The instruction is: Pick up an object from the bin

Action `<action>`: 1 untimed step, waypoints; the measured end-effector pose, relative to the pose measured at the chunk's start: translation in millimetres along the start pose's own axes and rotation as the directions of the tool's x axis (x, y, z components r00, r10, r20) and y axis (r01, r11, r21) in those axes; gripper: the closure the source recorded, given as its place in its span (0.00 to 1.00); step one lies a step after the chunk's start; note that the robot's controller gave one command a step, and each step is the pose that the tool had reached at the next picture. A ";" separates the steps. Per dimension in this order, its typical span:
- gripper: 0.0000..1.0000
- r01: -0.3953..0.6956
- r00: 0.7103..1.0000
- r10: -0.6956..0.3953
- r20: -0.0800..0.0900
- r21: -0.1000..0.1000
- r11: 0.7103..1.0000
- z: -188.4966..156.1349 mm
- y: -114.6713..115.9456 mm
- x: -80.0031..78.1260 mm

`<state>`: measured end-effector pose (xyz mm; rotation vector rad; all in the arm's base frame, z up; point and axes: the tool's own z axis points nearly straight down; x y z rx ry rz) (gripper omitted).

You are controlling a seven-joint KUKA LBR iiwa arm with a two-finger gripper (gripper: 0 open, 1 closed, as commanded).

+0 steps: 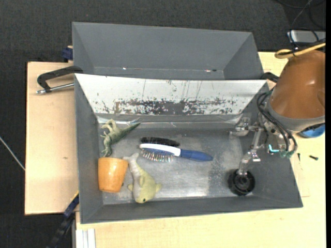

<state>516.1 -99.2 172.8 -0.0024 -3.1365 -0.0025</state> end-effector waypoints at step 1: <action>0.00 0.275 0.961 -0.275 0.004 0.000 0.961 97.2 106.7 -26.0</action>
Offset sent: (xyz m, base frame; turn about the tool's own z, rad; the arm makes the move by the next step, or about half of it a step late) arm 0.0252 0.1031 -0.0964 -0.2757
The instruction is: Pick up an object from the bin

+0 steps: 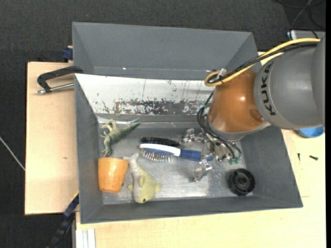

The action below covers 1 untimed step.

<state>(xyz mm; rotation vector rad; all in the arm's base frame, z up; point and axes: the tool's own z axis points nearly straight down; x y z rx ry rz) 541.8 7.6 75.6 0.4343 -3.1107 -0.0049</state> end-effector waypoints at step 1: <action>0.00 -0.099 0.995 0.099 0.009 0.003 0.995 -1.6 -25.1 -27.4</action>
Offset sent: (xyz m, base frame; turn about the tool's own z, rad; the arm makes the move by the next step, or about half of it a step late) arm 0.0311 -0.0176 0.0004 0.0989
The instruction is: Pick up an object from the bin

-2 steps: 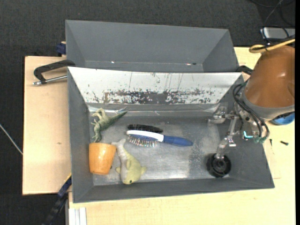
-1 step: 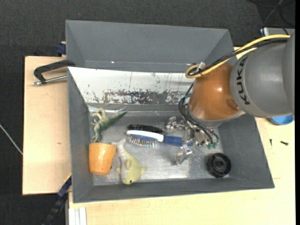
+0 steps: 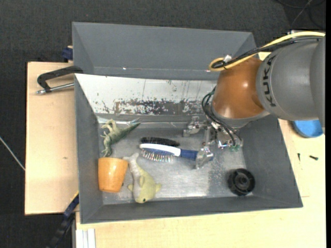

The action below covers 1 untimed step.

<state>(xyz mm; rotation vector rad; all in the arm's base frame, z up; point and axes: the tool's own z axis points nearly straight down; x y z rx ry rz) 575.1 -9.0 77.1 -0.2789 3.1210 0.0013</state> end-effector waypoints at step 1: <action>1.00 0.000 1.000 0.000 -0.001 0.000 1.000 -0.1 0.3 0.4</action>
Offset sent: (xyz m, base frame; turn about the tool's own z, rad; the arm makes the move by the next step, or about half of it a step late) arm 0.0000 0.0000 0.0000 0.0000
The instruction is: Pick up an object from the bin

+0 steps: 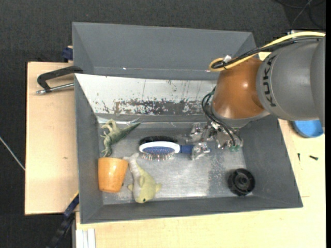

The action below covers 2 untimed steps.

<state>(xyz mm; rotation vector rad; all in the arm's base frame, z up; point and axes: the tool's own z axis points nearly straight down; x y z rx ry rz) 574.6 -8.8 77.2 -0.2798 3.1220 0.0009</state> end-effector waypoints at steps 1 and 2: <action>1.00 0.034 0.999 -0.034 0.007 0.003 0.999 -112.9 -8.2 -6.7; 1.00 0.064 0.998 -0.064 0.003 0.002 0.998 -148.7 -11.4 -4.8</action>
Offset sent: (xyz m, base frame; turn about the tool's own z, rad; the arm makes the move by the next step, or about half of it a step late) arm 0.0042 -0.0074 0.1075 -0.0347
